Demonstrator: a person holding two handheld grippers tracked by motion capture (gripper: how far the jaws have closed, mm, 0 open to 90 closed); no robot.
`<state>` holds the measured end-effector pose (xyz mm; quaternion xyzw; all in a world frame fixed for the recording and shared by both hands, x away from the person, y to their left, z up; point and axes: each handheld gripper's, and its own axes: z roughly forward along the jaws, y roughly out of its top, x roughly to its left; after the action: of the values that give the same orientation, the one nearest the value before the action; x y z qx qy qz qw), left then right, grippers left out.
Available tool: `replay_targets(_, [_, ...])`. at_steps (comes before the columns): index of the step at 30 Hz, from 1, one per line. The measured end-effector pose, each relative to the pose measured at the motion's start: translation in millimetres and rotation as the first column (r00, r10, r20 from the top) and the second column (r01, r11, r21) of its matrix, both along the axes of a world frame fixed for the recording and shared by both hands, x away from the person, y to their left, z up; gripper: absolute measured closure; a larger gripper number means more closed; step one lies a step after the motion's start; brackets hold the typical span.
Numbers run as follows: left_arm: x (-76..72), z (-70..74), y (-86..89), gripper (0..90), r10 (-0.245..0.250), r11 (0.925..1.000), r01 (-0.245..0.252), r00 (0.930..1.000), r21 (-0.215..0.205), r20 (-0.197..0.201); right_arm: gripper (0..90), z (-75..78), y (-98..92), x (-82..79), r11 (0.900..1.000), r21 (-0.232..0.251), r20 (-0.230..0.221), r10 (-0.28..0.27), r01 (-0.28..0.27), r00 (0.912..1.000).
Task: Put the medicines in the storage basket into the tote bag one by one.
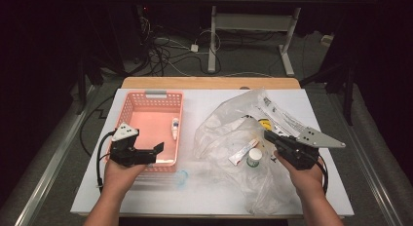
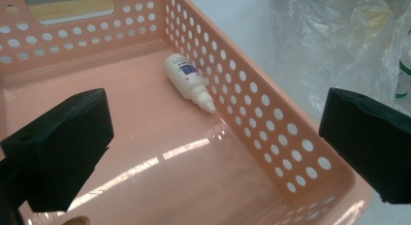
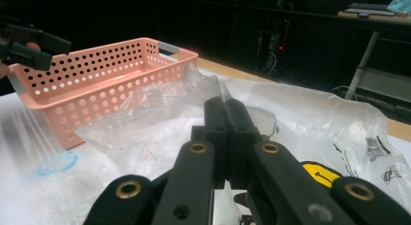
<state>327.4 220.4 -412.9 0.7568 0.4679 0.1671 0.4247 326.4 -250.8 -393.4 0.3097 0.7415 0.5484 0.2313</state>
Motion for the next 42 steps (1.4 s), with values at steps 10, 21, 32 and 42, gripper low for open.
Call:
replay_targets(10, [36.6,22.0,-12.2,0.0,0.009,0.9999,-0.009,1.0000,0.007,0.005,90.0,1.8,-2.4,0.9,1.000,0.014,0.004,-0.001,0.000,1.0000])
replay_targets(21, [82.1,11.3,-20.8,0.0,0.024,0.9996,-0.023,0.9982,0.015,-0.056,90.0,0.8,0.5,1.3,1.000,0.003,0.005,0.007,-0.007,1.0000])
replay_targets(32, [115.0,-14.2,-23.2,3.8,0.081,0.9964,-0.075,0.9765,0.041,-0.200,90.0,-0.4,0.5,2.0,1.000,0.001,-0.002,0.006,-0.006,1.0000])
replay_targets(42, [124.7,-25.4,-21.7,16.5,0.064,0.9978,-0.056,0.9606,0.036,-0.270,90.0,-0.2,0.1,2.2,1.000,0.005,-0.001,0.012,-0.012,0.9999])
